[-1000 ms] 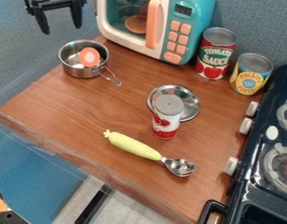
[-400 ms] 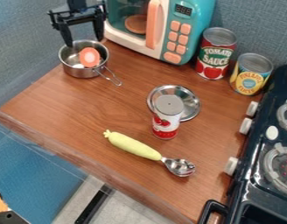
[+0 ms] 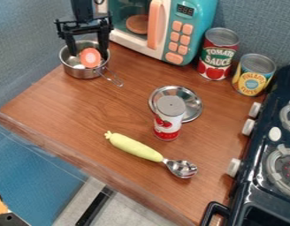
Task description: Take the orange object out of the pot and put it in the lower left corner of the table
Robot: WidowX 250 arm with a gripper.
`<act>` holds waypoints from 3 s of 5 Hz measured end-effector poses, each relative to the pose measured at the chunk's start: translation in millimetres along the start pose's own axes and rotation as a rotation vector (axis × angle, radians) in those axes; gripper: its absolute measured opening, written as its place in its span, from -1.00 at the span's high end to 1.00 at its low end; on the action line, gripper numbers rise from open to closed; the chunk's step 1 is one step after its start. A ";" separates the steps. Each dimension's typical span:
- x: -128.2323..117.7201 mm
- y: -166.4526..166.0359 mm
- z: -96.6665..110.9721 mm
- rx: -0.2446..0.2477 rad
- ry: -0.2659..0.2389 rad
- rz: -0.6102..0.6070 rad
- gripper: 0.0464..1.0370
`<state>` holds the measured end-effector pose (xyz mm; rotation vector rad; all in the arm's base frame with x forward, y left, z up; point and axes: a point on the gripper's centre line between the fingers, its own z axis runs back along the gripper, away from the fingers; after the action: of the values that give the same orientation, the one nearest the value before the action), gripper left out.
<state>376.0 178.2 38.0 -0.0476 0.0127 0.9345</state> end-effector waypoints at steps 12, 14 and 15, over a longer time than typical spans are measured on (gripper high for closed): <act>-128.4 49.5 -31.9 -0.043 -0.068 0.174 -0.37; -127.8 56.0 -51.3 0.039 -0.059 0.184 -0.93; -131.6 52.5 -38.8 0.002 -0.066 0.188 -0.93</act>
<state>255.9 101.8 1.5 -0.0142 -0.0435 1.1235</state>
